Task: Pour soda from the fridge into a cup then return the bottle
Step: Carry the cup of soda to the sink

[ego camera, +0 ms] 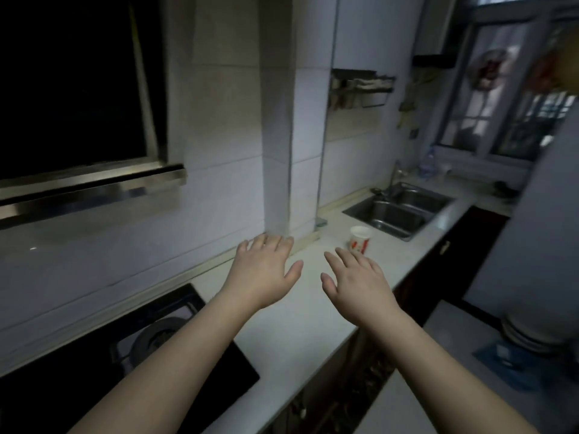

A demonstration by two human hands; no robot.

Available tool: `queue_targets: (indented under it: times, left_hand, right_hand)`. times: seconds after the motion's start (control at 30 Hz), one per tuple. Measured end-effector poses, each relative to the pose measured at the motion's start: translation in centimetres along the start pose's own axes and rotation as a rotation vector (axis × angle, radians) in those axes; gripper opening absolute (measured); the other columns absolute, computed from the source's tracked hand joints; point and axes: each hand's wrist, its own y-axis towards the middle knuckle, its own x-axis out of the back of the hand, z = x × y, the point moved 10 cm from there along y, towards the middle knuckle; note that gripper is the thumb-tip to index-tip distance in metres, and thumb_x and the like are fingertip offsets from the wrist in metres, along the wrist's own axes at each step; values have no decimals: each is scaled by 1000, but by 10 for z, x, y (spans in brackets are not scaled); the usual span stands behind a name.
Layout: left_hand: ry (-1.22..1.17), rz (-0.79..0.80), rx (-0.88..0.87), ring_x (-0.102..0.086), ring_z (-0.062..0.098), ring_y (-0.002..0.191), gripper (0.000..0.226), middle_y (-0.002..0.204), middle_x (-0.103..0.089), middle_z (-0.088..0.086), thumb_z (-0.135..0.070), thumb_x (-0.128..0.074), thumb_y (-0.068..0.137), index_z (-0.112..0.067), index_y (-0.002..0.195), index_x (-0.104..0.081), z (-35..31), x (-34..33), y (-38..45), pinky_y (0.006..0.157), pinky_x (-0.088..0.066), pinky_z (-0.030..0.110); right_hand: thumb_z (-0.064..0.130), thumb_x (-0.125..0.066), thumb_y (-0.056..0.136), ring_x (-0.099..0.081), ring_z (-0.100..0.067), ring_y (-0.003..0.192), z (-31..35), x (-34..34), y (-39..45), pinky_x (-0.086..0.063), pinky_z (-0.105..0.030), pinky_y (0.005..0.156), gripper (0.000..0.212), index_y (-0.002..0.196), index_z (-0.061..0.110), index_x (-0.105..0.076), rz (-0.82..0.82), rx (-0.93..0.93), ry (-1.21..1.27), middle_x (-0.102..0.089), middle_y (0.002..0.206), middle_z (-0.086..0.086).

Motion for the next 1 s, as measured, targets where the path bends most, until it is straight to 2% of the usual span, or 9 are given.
queue_targets:
  times: [0.27,0.57,0.77,1.0]
  left_hand:
    - [-55,37,-216,-26,22,142,62,155,-32,-3,-57,-23,97,-26,150,-26,-131,-28,66,113,-24,48]
    - [-86,52,-344,-23,20,144,63,156,-30,-3,-57,-23,97,-26,152,-25,-262,-49,143,114,-23,46]
    - [-74,49,-352,-23,19,144,62,156,-30,-4,-57,-23,98,-27,152,-24,-307,-63,177,114,-22,45]
    - [-67,75,-367,-22,20,145,62,157,-29,-3,-56,-24,98,-27,153,-23,-328,-86,216,114,-22,45]
  right_hand:
    - [46,-28,100,-20,-22,144,-131,12,-9,-14,-37,116,56,151,25,-20,-24,-198,-13,-23,157,0]
    - [46,-31,99,-23,-21,142,-265,22,-2,-17,-37,115,56,150,23,-24,-86,-310,-2,-27,156,-1]
    - [45,-30,99,-21,-21,143,-324,18,7,-15,-37,116,56,151,25,-21,-97,-337,12,-23,157,-1]
    - [46,-30,100,-19,-23,144,-363,-2,36,-14,-38,116,57,151,25,-20,-74,-340,45,-19,158,-2]
